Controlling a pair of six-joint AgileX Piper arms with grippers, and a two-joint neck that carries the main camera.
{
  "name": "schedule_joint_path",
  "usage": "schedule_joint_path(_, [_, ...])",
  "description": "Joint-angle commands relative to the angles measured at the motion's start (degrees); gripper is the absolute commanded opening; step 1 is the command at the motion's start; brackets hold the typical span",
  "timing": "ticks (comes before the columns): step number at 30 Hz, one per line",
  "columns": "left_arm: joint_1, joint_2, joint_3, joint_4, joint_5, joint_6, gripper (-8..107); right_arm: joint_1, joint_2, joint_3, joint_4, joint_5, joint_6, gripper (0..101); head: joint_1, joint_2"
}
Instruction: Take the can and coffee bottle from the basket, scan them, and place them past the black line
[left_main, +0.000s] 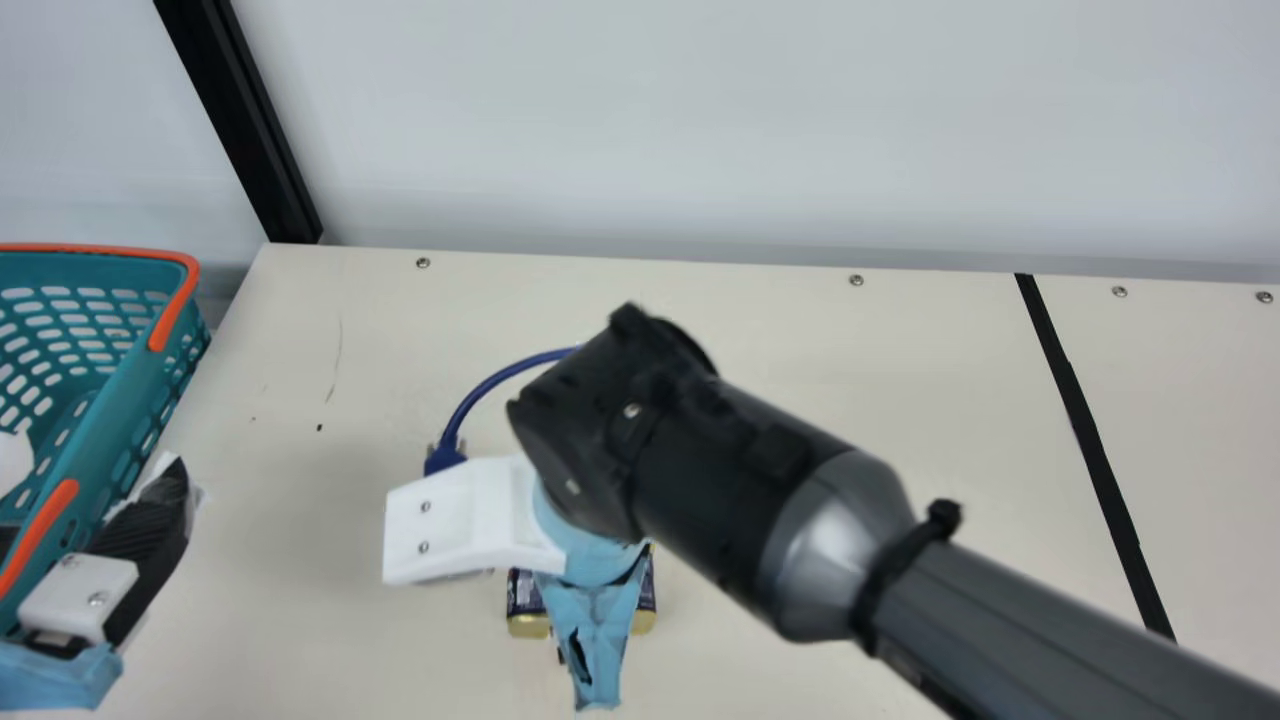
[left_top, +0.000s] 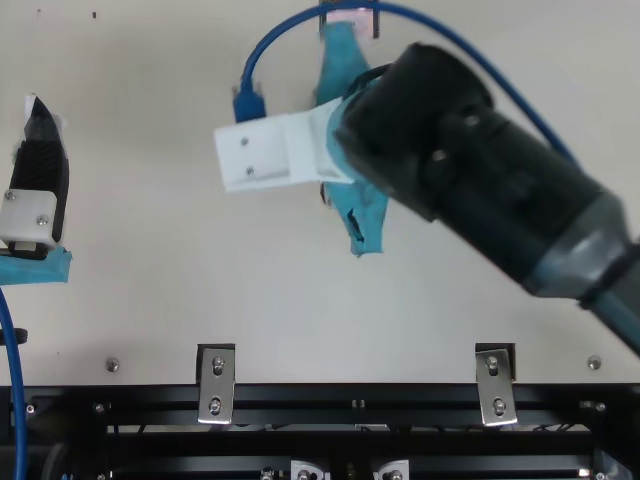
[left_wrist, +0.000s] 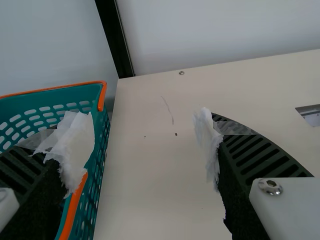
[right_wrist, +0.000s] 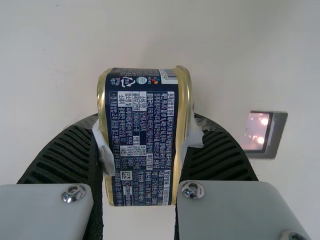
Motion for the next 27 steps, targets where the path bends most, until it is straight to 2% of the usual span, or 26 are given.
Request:
schedule_joint_path(1, [0.0, 0.0, 0.0, 0.0, 0.0, 0.0, 90, -2.3, -1.6, 0.0, 0.3, -0.1, 3.7, 0, -0.2, -0.9])
schedule_joint_path(8, [0.0, 0.0, 0.0, 0.0, 0.0, 0.0, 90, -11.1, -6.5, 2.7, -0.3, -1.0, 16.4, 0, 0.2, -7.6])
schedule_joint_path(16, [0.0, 0.0, 0.0, 0.0, 0.0, 0.0, 90, -22.3, -12.8, 8.9, -3.1, -2.4, 26.8, 0, 0.9, -21.4])
schedule_joint_path(21, [0.0, 0.0, 0.0, 0.0, 0.0, 0.0, 90, -30.5, -16.8, 12.9, -2.5, -3.3, 30.0, 0, 0.2, -29.0])
schedule_joint_path(27, [0.0, 0.0, 0.0, 0.0, 0.0, 0.0, 90, -41.8, -21.1, 16.8, -0.2, -4.0, 30.1, 0, -0.7, -37.1])
